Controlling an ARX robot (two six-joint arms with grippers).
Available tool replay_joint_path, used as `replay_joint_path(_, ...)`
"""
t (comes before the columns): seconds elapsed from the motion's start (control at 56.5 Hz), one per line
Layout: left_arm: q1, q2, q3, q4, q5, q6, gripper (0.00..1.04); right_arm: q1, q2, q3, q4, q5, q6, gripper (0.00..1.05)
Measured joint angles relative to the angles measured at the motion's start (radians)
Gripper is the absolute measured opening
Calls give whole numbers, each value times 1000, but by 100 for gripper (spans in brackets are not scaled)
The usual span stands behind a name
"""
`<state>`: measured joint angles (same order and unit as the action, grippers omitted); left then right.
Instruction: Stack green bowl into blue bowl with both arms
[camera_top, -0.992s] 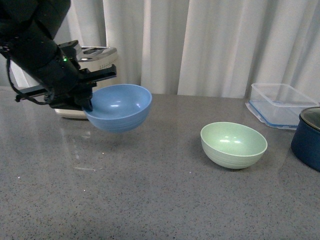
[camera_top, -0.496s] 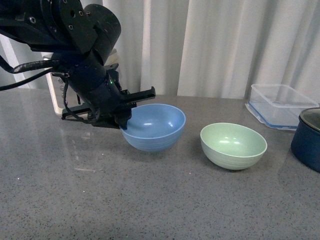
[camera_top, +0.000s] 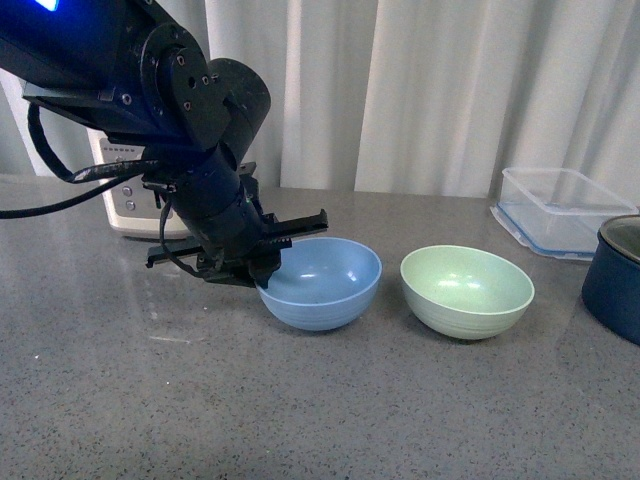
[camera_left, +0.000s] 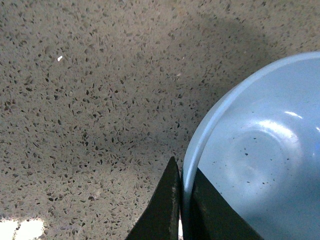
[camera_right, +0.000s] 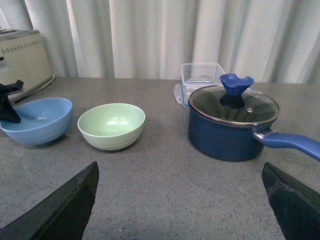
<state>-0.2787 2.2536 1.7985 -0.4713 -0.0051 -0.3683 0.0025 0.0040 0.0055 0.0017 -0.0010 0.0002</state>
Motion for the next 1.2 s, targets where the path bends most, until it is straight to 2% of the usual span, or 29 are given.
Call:
replay_joint_path(0.283, 0, 1, 1, 0, -2, -2, 4, 0, 0, 0, 0, 0, 0, 95)
replay_joint_path(0.319, 0, 1, 1, 0, -1, -3, 7, 0, 0, 0, 0, 0, 0, 95)
replay_joint_path(0.655, 3, -33, -5, 8, 19, 0, 57, 0, 0, 0, 0, 0, 0, 95)
replay_joint_path(0.921, 30, -190, -82, 50, 50, 43, 98, 0, 0, 0, 0, 0, 0, 95)
replay_joint_path(0.974, 41, -230, -109, 70, 42, 60, 99, 0, 0, 0, 0, 0, 0, 95)
replay_joint_path(1.098, 94, -412, -291, 266, 26, 136, 98, 0, 0, 0, 0, 0, 0, 95)
replay_joint_path(1.169, 107, -457, -322, 298, 22, 156, 98, 0, 0, 0, 0, 0, 0, 95)
replay_joint_path(1.205, 108, -477, -349, 351, -14, 185, 96, 0, 0, 0, 0, 0, 0, 95)
